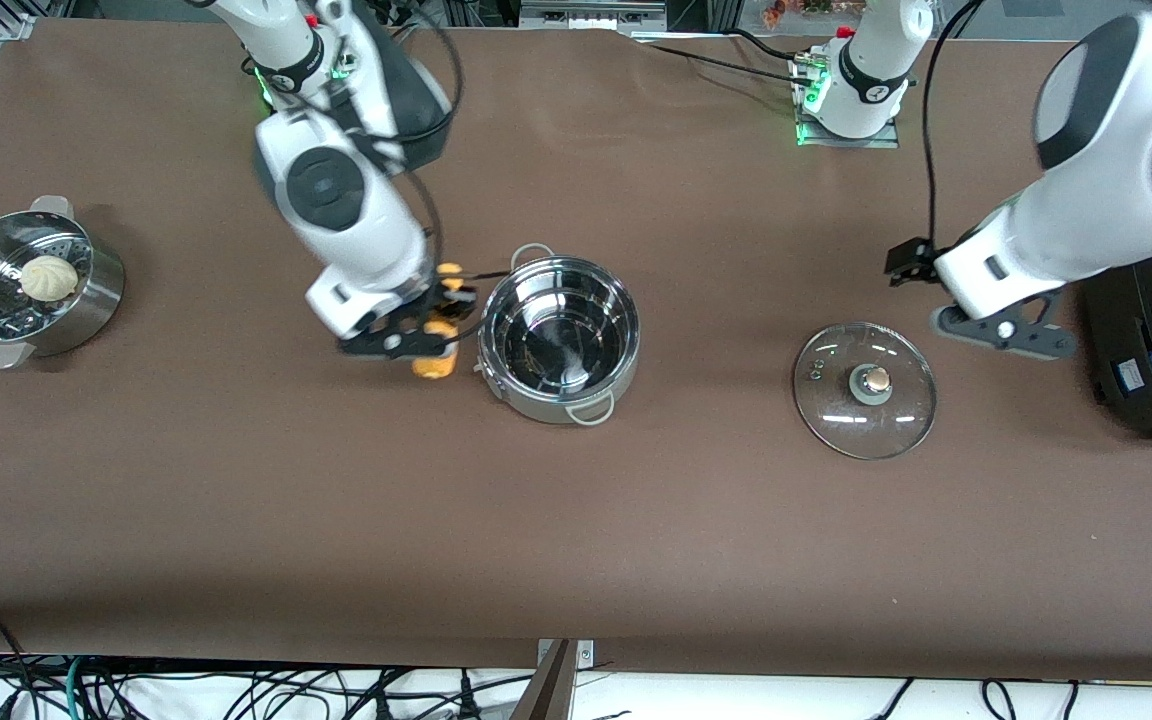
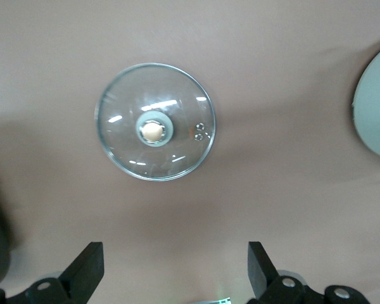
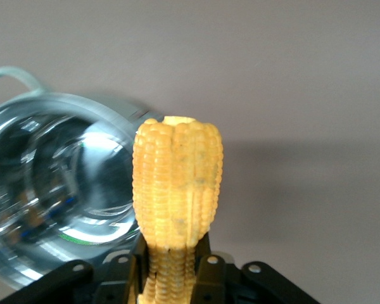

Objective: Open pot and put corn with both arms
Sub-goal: 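Carry the corn over the open pot with the right gripper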

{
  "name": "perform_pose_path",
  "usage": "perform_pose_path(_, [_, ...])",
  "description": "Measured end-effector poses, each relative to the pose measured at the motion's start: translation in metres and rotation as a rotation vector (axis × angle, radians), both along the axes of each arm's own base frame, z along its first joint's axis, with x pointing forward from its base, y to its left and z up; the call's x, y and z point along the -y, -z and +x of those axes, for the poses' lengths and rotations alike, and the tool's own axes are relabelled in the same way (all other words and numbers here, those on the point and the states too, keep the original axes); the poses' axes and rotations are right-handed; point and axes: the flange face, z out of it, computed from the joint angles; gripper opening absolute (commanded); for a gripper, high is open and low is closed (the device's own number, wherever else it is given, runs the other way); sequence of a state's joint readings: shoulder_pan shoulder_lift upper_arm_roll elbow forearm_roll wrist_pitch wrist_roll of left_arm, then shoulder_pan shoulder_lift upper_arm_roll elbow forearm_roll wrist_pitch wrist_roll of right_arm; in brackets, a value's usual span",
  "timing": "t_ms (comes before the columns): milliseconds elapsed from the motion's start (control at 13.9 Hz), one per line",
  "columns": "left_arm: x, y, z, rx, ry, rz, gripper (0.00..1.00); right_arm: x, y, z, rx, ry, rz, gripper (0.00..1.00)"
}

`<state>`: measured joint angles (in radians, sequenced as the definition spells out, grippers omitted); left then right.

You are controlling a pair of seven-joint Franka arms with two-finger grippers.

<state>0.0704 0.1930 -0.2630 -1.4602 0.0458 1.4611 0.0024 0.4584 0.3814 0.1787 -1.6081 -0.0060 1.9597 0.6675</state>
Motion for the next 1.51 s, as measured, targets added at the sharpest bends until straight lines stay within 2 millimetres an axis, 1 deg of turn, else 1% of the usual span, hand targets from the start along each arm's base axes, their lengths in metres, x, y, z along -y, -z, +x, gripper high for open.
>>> perform_pose_path(72, [-0.011,-0.024,-0.002,0.042,-0.024,0.001,1.00,-0.024,0.003,-0.015,0.007,0.003,0.005,0.34])
perform_pose_path(144, [-0.026,-0.044,-0.006,0.079,-0.052,0.006,1.00,-0.044,0.008,-0.025,0.015,-0.001,0.014,0.34])
perform_pose_path(216, [-0.039,-0.057,-0.012,0.101,-0.079,0.004,1.00,-0.058,0.014,-0.032,0.023,-0.012,0.023,0.35])
perform_pose_path(288, [-0.047,-0.064,-0.019,0.114,-0.103,-0.006,1.00,-0.071,0.020,-0.035,0.027,-0.022,0.032,0.41])
perform_pose_path(360, [-0.051,-0.065,-0.025,0.135,-0.128,-0.009,1.00,-0.081,0.024,-0.035,0.031,-0.022,0.041,0.42])
perform_pose_path(432, [-0.053,-0.060,-0.031,0.152,-0.144,-0.009,1.00,-0.090,0.028,-0.032,0.033,-0.018,0.049,0.42])
perform_pose_path(504, [-0.054,-0.050,-0.037,0.156,-0.153,-0.006,1.00,-0.095,0.033,-0.028,0.032,-0.016,0.054,0.42])
perform_pose_path(648, [-0.054,-0.034,-0.046,0.146,-0.154,-0.006,1.00,-0.099,0.044,-0.021,0.033,-0.012,0.058,0.45])
perform_pose_path(720, [-0.056,-0.032,-0.048,0.145,-0.156,-0.006,1.00,-0.100,0.052,-0.017,0.042,-0.011,0.060,0.45])
perform_pose_path(864, [-0.061,-0.033,-0.048,0.147,-0.164,-0.006,1.00,-0.104,0.075,-0.011,0.067,-0.015,0.070,0.45])
perform_pose_path(936, [-0.062,-0.033,-0.048,0.146,-0.167,-0.006,1.00,-0.105,0.085,-0.010,0.069,-0.018,0.068,0.48])
perform_pose_path(1008, [-0.063,-0.033,-0.048,0.146,-0.169,-0.006,1.00,-0.105,0.090,-0.009,0.070,-0.020,0.067,0.50])
perform_pose_path(1080, [-0.063,-0.033,-0.048,0.147,-0.170,-0.006,1.00,-0.106,0.093,-0.009,0.069,-0.020,0.066,0.60])
perform_pose_path(1224, [-0.063,-0.034,-0.048,0.147,-0.171,-0.006,1.00,-0.106,0.090,-0.008,0.074,-0.019,0.069,0.67])
perform_pose_path(1296, [-0.063,-0.034,-0.048,0.147,-0.171,-0.006,1.00,-0.105,0.088,-0.006,0.077,-0.017,0.069,0.68])
perform_pose_path(1368, [-0.063,-0.034,-0.048,0.147,-0.171,-0.006,1.00,-0.104,0.086,-0.004,0.077,-0.014,0.068,0.73])
perform_pose_path(1512, [-0.063,-0.034,-0.048,0.147,-0.171,-0.006,1.00,-0.099,0.083,0.000,0.077,-0.005,0.060,0.80])
